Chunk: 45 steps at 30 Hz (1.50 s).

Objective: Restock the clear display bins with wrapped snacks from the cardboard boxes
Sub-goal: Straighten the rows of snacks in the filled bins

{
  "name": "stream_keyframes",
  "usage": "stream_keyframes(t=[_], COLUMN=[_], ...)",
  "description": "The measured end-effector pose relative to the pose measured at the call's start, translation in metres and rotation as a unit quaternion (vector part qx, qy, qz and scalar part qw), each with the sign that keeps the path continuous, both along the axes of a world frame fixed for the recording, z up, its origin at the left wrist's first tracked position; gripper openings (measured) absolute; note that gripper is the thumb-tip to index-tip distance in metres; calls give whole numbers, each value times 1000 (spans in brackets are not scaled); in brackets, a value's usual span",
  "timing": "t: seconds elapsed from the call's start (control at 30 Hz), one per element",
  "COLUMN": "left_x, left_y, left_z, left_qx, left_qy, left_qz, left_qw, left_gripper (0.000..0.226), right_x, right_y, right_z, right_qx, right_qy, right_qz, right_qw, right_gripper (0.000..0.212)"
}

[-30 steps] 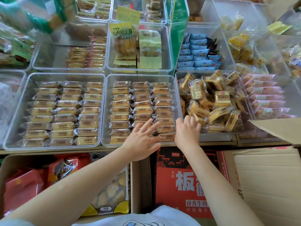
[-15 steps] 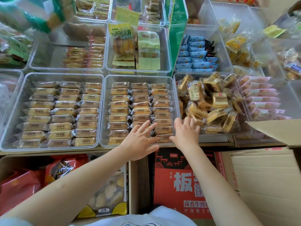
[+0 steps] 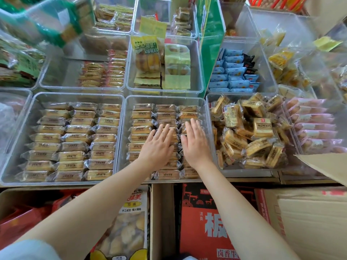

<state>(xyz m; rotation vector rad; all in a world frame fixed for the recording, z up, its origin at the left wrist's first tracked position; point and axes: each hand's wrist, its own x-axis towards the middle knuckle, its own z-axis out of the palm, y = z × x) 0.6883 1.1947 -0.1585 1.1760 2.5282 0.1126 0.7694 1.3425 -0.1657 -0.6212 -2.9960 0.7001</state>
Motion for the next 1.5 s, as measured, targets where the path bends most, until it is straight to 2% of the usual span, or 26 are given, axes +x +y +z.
stream_keyframes(t=[0.1, 0.23, 0.47, 0.57, 0.67, 0.73, 0.93, 1.03, 1.23, 1.5], left_x=[-9, -11, -19, -35, -49, -53, -61, -63, -62, -56], left_y=[10, 9, -1, -3, -9, -9, -1, -1, 0, 1], left_z=[-9, -23, -28, -16, -8, -6, -6, -5, -9, -14], left_qx=[-14, -23, -17, -18, 66, 97, 14, 26, 125, 124], left_qy=[26, 41, 44, 53, 49, 41, 48, 25, 78, 95], left_qz=[14, 8, -30, -38, 64, 112, 118, 131, 141, 163], left_qw=[999, 999, 998, 998, 995, 988, 992, 991, 979, 974], left_gripper=[65, 75, 71, 65, 45, 33, 41, 30, 19, 17], right_x=[-12, -13, -14, -26, -39, -48, -58, -59, -61, -58], right_y=[4, 7, 3, 6, 6, 2, 1, 4, 0, -8], right_z=[-14, -26, -22, -8, 2, 3, 3, 4, 6, -4], right_qx=[16, 69, 50, -2, 11, 20, 75, 56, 31, 59], right_qy=[-3, -64, -117, -57, 64, 95, -22, -42, -35, 6], right_qz=[-6, 12, 16, -40, -77, -62, -37, -40, -85, -101], right_qw=[1000, 995, 992, 998, 995, 993, 996, 997, 995, 993], right_gripper=[62, 70, 74, 58, 27, 13, 24, 24, 24, 19])
